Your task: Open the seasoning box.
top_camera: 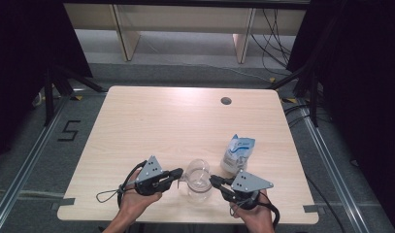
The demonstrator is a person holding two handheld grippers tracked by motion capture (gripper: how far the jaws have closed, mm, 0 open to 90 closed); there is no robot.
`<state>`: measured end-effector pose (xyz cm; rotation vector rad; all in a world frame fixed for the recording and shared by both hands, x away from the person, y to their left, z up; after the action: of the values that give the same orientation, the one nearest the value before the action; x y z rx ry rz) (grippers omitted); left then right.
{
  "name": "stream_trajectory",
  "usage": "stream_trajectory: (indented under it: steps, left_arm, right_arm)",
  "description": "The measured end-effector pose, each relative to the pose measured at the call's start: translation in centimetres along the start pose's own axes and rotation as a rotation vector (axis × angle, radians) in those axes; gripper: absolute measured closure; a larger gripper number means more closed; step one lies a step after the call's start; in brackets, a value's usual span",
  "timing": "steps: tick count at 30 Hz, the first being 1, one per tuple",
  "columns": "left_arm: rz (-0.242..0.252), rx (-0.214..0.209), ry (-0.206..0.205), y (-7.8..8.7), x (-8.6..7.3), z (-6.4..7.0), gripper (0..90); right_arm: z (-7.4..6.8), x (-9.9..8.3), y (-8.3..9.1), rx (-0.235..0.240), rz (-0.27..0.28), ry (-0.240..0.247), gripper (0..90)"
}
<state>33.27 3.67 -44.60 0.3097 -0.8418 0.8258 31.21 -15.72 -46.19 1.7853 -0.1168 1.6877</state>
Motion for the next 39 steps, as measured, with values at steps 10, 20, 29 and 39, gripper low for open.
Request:
stream_trajectory:
  steps: [10, 20, 29, 39]
  left_arm:
    - [-0.508, 0.004, -0.657, 3.3, 1.4, -4.4, 86.7]
    - [-0.506, 0.005, -0.652, 3.3, 1.4, -4.4, 85.2]
    - [-0.506, -0.017, -0.636, 3.5, 1.6, -4.6, 71.9]
    - [-0.551, 0.010, -0.642, 6.2, 1.2, -5.4, 50.6]
  right_arm:
    - [-0.1, 0.4, -0.1, -0.006, 0.017, -0.003, 85.2]
    - [-0.3, 0.8, -0.1, 0.001, 0.016, 0.006, 85.5]
    - [-0.4, 1.1, -0.1, 0.001, 0.014, 0.012, 85.6]
    - [-0.6, 1.8, 0.1, -0.006, 0.024, 0.015, 84.9]
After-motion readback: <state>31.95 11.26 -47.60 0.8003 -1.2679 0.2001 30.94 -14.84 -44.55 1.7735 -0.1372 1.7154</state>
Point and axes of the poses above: each handheld gripper's, and its own axes: y roughly backward along the jaws, x roughly out of its top, z roughly to its right, the point moved 3 cm from there along -y, roughly forward along the jaws, and after that the axes turned 3 degrees about x, right-handed, at the moved point
